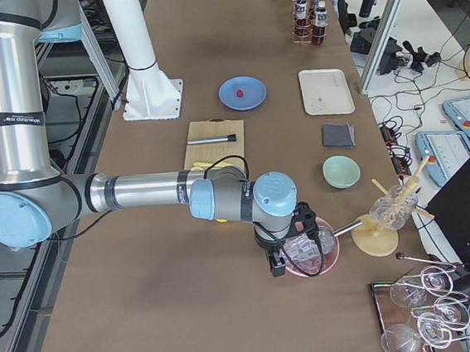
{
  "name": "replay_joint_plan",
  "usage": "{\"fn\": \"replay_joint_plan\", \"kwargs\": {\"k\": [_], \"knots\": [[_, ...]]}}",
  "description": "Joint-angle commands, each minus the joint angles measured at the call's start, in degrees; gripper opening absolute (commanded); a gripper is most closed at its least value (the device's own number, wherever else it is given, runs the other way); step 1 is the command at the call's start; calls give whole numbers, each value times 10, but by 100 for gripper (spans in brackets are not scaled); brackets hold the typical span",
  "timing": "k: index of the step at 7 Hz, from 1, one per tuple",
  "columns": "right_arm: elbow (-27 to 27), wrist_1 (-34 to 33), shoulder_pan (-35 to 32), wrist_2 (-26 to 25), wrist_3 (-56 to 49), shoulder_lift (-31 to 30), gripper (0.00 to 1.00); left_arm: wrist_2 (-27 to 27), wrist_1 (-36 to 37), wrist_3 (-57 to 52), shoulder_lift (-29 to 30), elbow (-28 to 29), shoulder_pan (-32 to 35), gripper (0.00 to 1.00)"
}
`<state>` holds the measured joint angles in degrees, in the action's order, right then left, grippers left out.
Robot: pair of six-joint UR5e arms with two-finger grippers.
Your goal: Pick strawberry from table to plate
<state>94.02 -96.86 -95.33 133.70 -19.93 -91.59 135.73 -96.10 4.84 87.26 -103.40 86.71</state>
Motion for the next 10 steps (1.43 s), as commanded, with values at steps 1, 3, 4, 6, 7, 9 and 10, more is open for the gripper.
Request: {"fn": "replay_joint_plan", "kwargs": {"k": [1,3,4,6,7,9,10], "knots": [[0,1,0,1,3,-1,100,-2,-3,0,-1,-5,24,97],[1,1,0,1,5,0,100,0,4,10,-1,-2,25,97],[1,1,0,1,6,1,100,1,-4,27,-13,-1,35,97],[1,-1,0,1,7,4,100,24,-18,34,-15,4,49,97],[0,-1,0,1,8,5,100,18,-15,34,-13,7,48,97],[0,-1,0,0,8,6,100,16,-13,32,-19,21,44,97],[-1,-2,0,-2,7,6,100,16,-13,32,-24,21,41,97]]}}
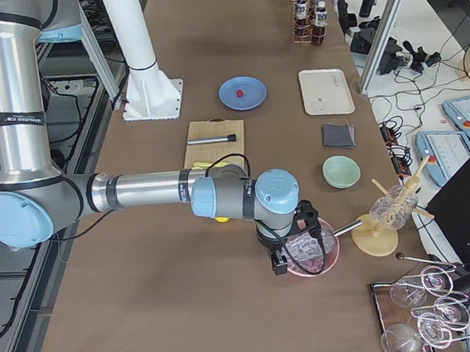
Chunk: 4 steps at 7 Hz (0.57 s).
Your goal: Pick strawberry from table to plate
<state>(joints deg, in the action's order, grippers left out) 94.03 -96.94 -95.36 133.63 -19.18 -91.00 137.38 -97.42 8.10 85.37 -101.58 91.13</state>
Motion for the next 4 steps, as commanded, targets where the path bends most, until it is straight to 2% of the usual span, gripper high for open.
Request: {"fn": "replay_joint_plan", "kwargs": {"k": [1,4], "knots": [[-2,0,0,-2,-1,0,100,0,3,-1,-14,7,-5,97],[-3,-1,0,-4,-1,0,100,1,3,-1,-17,8,-4,97]]}}
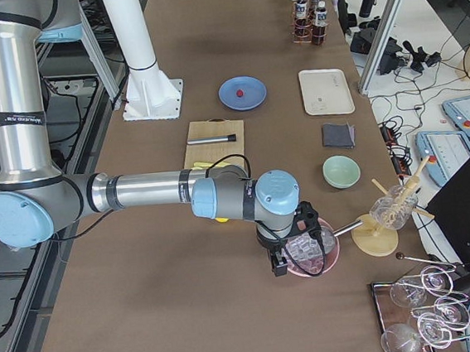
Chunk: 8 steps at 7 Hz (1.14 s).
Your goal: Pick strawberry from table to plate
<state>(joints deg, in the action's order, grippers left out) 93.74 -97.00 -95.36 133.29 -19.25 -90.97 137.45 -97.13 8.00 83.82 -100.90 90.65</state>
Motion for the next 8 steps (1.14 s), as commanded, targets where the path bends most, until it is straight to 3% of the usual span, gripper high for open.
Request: {"fn": "replay_joint_plan", "kwargs": {"k": [1,8], "knots": [[0,0,0,0,0,0,100,0,0,1,-4,1,0,97],[0,-6,0,-1,1,-8,100,5,0,2,-5,6,2,97]]}}
